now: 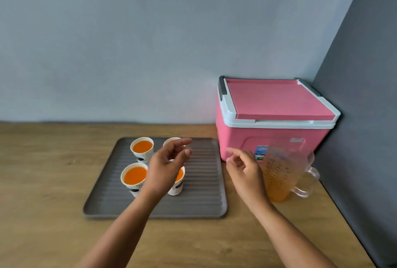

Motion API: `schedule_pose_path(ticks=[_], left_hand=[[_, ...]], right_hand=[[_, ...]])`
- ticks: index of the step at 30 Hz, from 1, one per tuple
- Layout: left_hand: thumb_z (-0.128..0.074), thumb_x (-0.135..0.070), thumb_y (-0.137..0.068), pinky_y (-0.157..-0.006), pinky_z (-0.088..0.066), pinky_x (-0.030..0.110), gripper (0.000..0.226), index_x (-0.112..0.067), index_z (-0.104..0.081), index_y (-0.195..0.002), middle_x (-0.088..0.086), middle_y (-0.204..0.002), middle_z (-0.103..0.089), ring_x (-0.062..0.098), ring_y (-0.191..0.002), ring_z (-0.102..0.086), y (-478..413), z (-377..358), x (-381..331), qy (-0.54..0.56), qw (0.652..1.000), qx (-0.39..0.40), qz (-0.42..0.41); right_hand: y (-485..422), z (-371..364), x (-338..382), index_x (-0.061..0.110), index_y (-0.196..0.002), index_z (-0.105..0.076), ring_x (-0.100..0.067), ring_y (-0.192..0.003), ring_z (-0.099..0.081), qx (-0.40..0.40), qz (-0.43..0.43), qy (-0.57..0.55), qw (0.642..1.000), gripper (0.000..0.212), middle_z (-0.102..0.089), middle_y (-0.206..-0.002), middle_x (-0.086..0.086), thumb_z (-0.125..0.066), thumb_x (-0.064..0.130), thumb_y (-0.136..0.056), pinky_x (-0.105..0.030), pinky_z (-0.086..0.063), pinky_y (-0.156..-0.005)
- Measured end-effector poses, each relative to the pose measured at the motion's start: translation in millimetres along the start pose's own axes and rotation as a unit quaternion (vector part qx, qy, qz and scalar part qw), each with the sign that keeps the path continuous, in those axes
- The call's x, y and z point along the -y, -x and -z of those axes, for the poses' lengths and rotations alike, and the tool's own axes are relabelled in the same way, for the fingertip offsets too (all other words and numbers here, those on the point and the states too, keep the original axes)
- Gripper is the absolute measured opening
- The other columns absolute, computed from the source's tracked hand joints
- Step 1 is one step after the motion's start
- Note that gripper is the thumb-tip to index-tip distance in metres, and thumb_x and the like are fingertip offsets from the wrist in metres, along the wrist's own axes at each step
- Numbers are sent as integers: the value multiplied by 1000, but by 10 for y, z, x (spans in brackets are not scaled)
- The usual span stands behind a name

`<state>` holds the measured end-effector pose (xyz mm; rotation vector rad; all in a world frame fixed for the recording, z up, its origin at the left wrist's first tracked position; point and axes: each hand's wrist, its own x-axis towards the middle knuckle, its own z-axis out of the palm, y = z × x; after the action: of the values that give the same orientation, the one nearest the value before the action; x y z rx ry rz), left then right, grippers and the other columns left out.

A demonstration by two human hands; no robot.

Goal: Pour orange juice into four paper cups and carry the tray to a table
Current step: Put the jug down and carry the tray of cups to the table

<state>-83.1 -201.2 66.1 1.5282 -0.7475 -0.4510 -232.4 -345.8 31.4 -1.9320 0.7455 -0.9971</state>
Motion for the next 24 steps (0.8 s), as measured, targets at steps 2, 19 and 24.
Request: schedule_pose_path(ticks=[2, 19, 24], left_hand=[[-68, -20, -89, -83, -53, 35, 25, -33, -68, -110, -1, -97, -73, 17, -92, -68, 45, 376, 87, -21, 998, -53, -8], [-92, -26, -56, -96, -43, 21, 99, -40, -35, -136, -19, -129, -53, 1, -120, -51, 169, 1358, 1515, -126, 983, 6, 131], [-87, -19, -68, -80, -38, 8, 76, -38, -39, -124, -22, -114, -54, 3, -109, -52, 88, 1310, 1550, -134, 984, -8, 119]], right_hand=[[27, -263, -30, 33, -109, -63, -10, -81, -58, 56, -55, -16, 997, 36, -61, -95, -2, -68, 9, -83, -16, -44, -76], [453, -1526, -431, 38, -144, -30, -5, -127, -50, 223, -202, -51, 952, 100, -53, -134, 17, -88, 20, -63, -30, -43, -105], [475, -1678, -485, 33, -132, -46, -5, -117, -58, 154, -208, -42, 965, 75, -62, -123, 15, -82, 12, -70, -31, -48, -100]])
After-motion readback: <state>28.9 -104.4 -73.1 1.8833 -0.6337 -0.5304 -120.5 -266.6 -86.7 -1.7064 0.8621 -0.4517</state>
